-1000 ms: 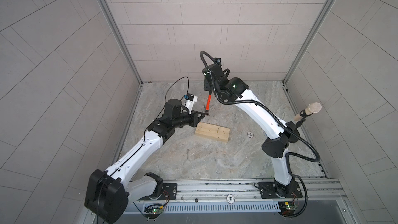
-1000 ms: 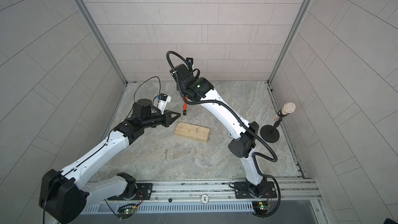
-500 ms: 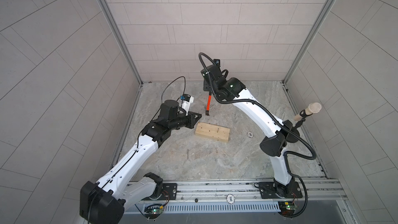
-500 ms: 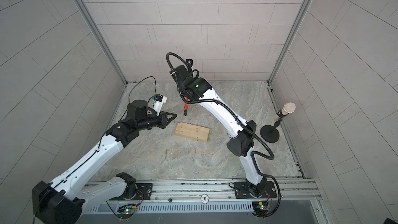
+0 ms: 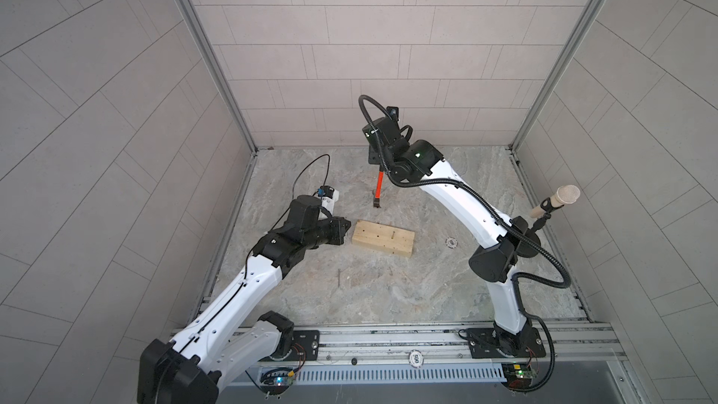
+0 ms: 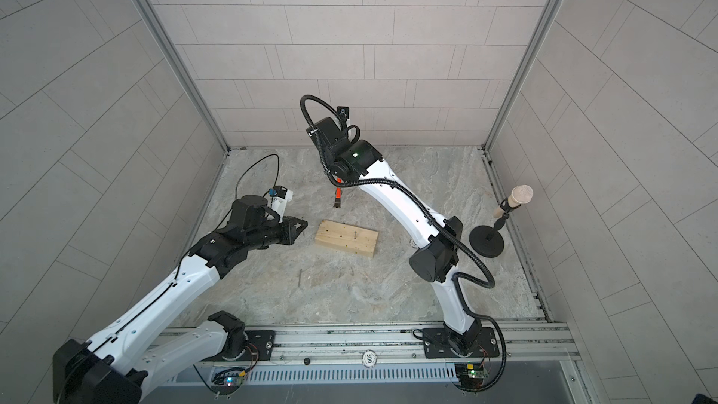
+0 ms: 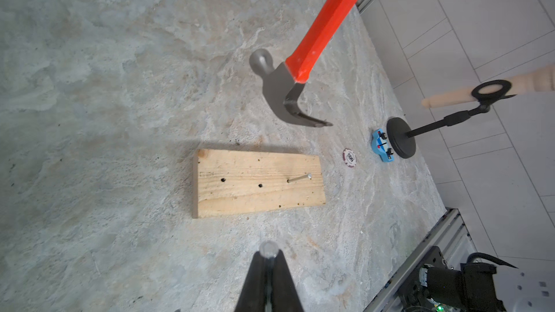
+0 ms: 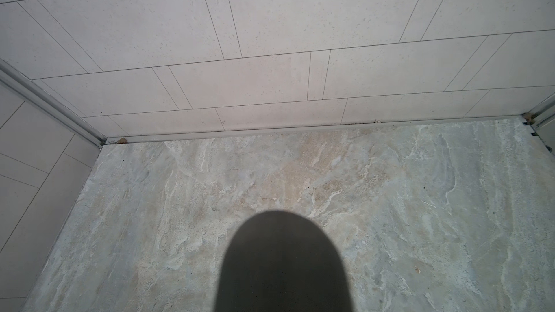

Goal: Use a claw hammer to pull out a nail
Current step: Place the nail at the center of the board.

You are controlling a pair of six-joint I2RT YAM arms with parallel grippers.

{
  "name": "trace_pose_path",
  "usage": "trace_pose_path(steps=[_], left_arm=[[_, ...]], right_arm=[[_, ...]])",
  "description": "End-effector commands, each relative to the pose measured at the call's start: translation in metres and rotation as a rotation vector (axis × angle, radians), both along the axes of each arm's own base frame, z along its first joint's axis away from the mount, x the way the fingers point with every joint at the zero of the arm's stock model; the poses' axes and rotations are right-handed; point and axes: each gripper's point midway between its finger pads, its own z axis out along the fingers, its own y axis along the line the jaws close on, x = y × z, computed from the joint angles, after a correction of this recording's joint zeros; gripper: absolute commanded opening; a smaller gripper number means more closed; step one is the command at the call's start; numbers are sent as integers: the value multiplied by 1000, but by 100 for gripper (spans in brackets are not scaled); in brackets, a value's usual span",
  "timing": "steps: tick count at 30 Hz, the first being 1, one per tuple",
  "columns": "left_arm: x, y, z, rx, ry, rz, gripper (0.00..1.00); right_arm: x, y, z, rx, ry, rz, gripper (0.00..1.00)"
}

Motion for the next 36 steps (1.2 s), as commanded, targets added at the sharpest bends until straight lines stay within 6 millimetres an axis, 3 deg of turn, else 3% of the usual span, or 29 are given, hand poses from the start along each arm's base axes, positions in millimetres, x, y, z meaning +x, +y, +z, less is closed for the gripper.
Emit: trace_pose_path(steps=[1,19,36], left_arm=[[-5,12,-11,25,21,57,2],[-28,24,-72,43,177,125,2],[-69,2,-124,116,359,38,0]], right_arm=[[-7,-16,29,37,-63,-43,0],[-23,-31,25,32,-28,-59,0],[-37,-50,28,11,-31,-88,0]])
